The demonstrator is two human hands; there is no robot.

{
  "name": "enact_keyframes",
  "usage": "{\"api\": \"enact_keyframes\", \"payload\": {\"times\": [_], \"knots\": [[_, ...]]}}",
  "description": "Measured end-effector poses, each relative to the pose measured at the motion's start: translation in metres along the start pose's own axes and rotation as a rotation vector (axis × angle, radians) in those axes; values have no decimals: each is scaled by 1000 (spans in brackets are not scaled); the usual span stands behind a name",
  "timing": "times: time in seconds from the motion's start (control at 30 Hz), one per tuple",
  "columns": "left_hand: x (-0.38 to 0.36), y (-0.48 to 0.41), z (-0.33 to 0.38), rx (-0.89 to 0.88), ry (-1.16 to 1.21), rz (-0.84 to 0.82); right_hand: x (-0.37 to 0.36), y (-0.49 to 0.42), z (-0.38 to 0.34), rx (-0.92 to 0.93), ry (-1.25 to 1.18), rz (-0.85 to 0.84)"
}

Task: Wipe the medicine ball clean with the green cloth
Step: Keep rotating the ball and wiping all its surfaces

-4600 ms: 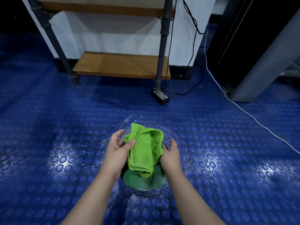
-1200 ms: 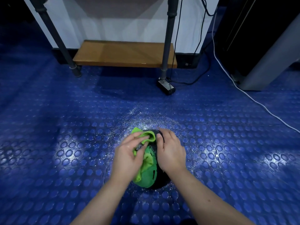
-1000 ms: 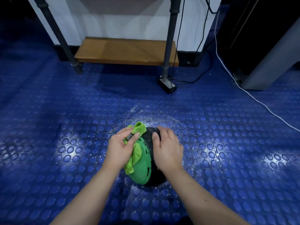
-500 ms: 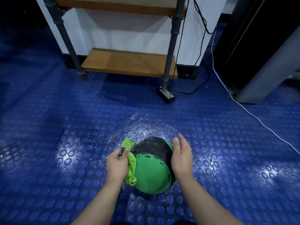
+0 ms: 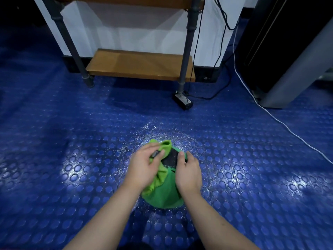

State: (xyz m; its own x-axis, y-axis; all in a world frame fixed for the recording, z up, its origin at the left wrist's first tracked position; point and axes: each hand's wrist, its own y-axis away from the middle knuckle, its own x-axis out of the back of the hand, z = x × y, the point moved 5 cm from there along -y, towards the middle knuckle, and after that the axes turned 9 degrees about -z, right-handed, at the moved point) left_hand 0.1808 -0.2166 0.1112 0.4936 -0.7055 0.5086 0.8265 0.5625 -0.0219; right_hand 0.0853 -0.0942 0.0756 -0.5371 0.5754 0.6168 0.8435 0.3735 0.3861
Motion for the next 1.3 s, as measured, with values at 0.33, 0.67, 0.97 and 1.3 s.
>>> {"api": "enact_keyframes", "payload": {"times": [0.33,0.67,0.97,1.3], "knots": [[8,-47,-5,330,-166,-93,-5,-5,-10,-22,38,11],[9,-38,-10,326,-164,-71,-8,5,-9,47,78,11],[2,-30,22,42,-220,-200,-12,-2,-17,35,136,-23],[10,-45,4,251,-283,-67,-13,-6,-24,63,153,-21]]}}
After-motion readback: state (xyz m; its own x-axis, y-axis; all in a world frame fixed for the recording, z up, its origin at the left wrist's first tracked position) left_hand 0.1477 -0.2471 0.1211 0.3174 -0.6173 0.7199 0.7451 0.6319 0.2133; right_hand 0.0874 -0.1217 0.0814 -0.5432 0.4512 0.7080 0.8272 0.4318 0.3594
